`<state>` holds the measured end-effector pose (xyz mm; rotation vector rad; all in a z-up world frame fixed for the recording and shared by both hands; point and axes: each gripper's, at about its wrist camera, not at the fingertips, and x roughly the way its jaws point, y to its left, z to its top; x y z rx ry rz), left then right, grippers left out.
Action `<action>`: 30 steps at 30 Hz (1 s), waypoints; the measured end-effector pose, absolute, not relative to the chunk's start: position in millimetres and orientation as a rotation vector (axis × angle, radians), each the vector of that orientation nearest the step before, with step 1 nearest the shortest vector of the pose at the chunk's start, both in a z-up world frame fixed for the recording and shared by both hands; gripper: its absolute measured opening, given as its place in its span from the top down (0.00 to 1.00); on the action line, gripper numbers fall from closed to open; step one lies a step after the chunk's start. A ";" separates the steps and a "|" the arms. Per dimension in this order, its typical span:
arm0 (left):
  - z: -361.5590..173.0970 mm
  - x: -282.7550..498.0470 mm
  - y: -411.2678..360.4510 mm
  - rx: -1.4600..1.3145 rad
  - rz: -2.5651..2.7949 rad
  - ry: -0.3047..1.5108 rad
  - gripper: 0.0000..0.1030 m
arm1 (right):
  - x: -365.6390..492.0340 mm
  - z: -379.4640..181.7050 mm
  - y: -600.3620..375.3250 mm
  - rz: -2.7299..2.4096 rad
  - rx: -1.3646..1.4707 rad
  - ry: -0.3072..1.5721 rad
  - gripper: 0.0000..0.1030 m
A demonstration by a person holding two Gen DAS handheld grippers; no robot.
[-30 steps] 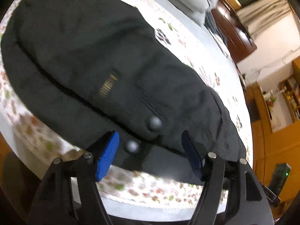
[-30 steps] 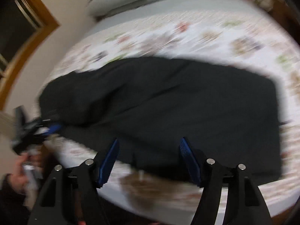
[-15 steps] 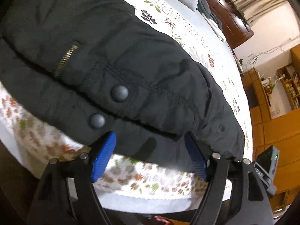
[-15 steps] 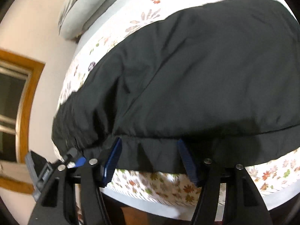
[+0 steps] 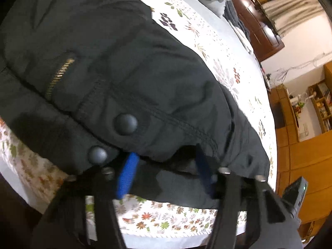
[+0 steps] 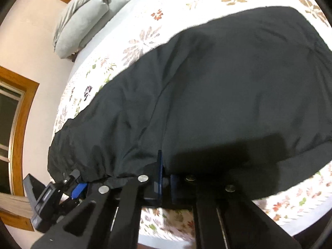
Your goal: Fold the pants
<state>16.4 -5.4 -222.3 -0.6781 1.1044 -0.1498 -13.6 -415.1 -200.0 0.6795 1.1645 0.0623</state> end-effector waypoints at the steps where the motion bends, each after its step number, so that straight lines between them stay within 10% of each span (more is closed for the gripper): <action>1: -222.7 13.6 -1.2 -0.686 -0.149 1.103 0.68 | -18.5 -196.2 -417.7 0.059 0.662 1.162 0.95; 8: -218.1 -14.0 3.3 -0.627 -0.179 1.094 0.75 | -36.3 -196.8 -427.3 0.108 0.650 1.244 0.94; 17: -225.8 7.3 34.8 -0.825 -0.159 1.087 0.56 | -21.8 -220.8 -415.5 0.095 0.602 1.296 0.92; 25: -230.5 19.2 35.1 -0.828 -0.137 1.118 0.88 | -28.0 -223.3 -420.4 0.104 0.607 1.295 0.90; 30: -220.9 19.1 24.0 -0.756 -0.116 1.109 0.90 | -34.5 -222.0 -432.0 0.113 0.630 1.298 0.90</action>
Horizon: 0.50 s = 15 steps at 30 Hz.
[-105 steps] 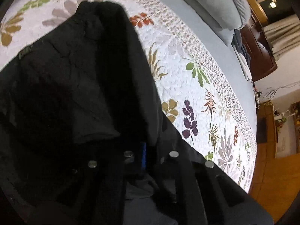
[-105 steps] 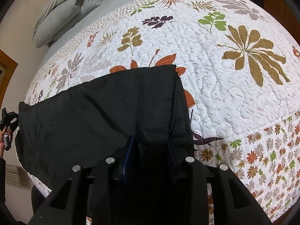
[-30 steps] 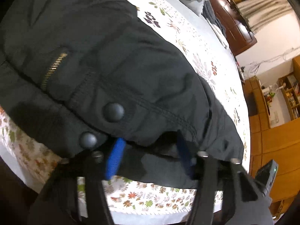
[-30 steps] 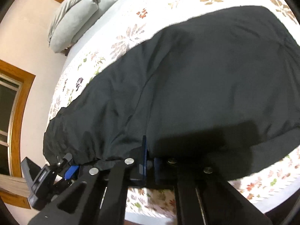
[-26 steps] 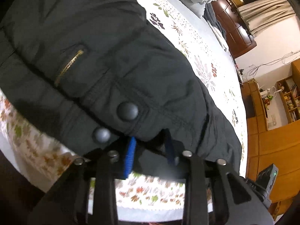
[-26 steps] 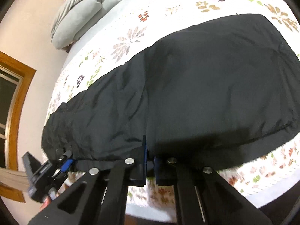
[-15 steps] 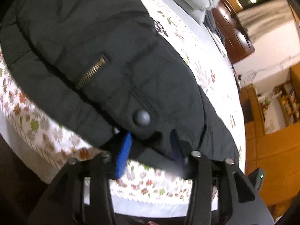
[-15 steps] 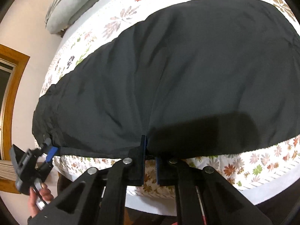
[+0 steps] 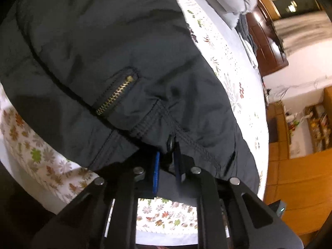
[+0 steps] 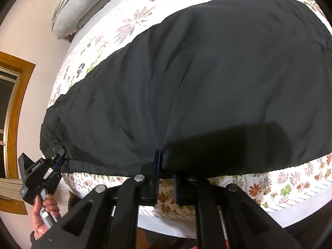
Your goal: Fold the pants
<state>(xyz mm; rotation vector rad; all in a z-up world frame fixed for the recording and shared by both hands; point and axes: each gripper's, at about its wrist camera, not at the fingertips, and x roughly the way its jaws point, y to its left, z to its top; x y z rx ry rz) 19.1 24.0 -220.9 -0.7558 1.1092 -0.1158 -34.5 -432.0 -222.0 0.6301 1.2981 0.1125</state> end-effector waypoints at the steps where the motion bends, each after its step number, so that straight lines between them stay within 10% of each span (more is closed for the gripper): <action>1: -218.2 17.1 22.6 -0.739 -0.110 1.110 0.90 | -34.5 -220.8 -434.0 0.110 0.631 1.299 0.90; 10: -212.1 -20.2 16.5 -0.645 -0.097 1.129 0.93 | -28.5 -212.3 -434.3 0.101 0.541 1.312 0.85; 15: -211.4 -24.4 46.1 -0.724 -0.071 1.126 0.76 | -25.4 -206.2 -424.1 0.109 0.466 1.322 0.54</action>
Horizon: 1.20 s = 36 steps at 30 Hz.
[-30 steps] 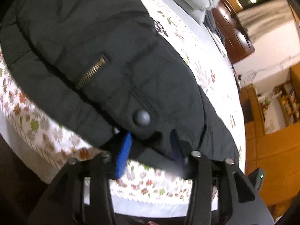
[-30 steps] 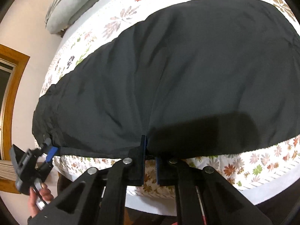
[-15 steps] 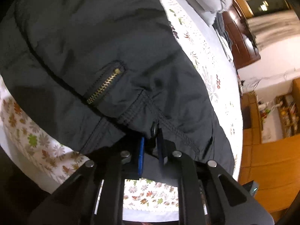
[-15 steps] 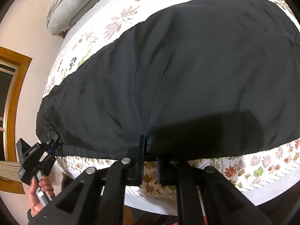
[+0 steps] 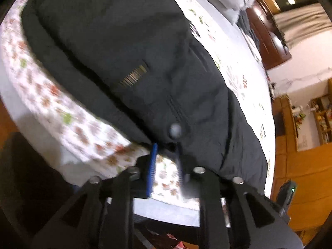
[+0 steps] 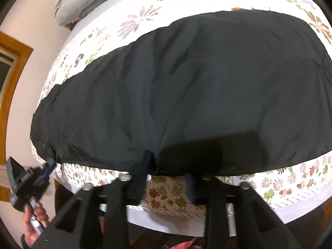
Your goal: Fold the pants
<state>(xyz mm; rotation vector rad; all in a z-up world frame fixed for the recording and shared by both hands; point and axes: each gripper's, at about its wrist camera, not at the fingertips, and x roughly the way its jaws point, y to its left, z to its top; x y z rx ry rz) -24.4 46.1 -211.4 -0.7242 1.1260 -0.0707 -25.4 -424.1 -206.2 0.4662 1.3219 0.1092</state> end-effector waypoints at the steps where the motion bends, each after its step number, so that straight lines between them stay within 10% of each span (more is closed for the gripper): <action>1: -206.0 -23.7 57.0 -0.716 -0.042 1.111 0.71 | -26.7 -204.1 -422.3 0.109 0.445 1.328 0.49; 5: -188.8 -17.2 108.2 -0.663 0.084 1.078 0.34 | -29.7 -194.1 -410.3 0.120 0.369 1.329 0.46; 10: -191.6 13.8 131.4 -0.526 -0.004 1.109 0.48 | -29.5 -191.9 -393.4 0.130 0.331 1.331 0.46; 21: -209.0 47.7 102.8 -0.403 -0.136 1.216 0.35 | -18.5 -195.8 -359.9 0.109 0.296 1.382 0.43; 26: -212.3 52.8 102.3 -0.406 -0.139 1.243 0.50 | -10.2 -196.4 -345.2 0.103 0.251 1.400 0.35; 36: -212.9 29.9 98.3 -0.503 -0.121 1.185 0.73 | -12.4 -199.4 -362.8 0.071 0.265 1.384 0.71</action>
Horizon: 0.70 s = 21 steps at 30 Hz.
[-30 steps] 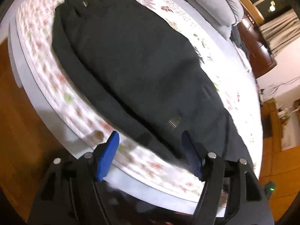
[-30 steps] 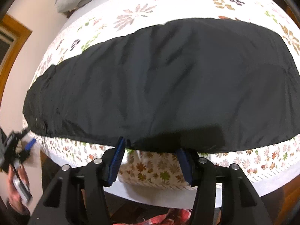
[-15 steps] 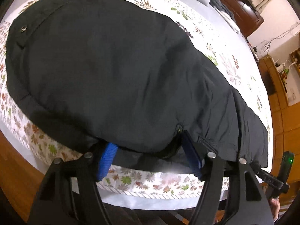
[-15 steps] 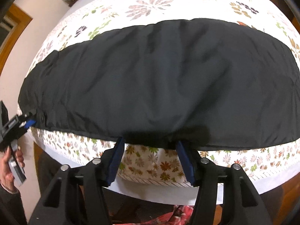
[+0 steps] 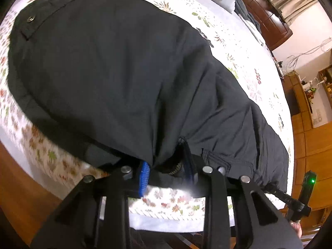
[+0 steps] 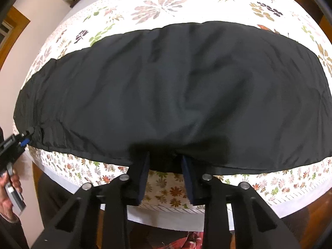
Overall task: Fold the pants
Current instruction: 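Lower the folded pants onto the quilt and open both grippers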
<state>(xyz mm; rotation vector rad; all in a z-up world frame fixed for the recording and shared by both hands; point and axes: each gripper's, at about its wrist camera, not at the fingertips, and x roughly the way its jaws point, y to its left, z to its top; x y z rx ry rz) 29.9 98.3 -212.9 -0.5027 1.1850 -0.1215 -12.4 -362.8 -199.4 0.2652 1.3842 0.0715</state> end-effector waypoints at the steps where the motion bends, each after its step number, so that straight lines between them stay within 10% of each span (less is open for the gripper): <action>1: -212.1 26.4 99.0 -0.504 -0.117 1.184 0.74 | -12.5 -199.2 -363.0 0.070 0.261 1.382 0.71; 10: -213.4 3.5 101.5 -0.562 -0.090 1.174 0.74 | -17.3 -201.4 -372.3 0.089 0.298 1.383 0.71; 12: -215.2 7.1 105.1 -0.610 -0.093 1.182 0.71 | -19.8 -200.1 -378.5 0.118 0.347 1.383 0.47; 16: -204.4 6.8 102.8 -0.510 -0.055 1.187 0.33 | -36.8 -185.6 -399.8 0.092 0.311 1.340 0.43; 21: -180.5 -3.8 91.9 -0.414 -0.008 1.192 0.13 | -69.1 -166.4 -477.6 -0.063 0.394 1.278 0.32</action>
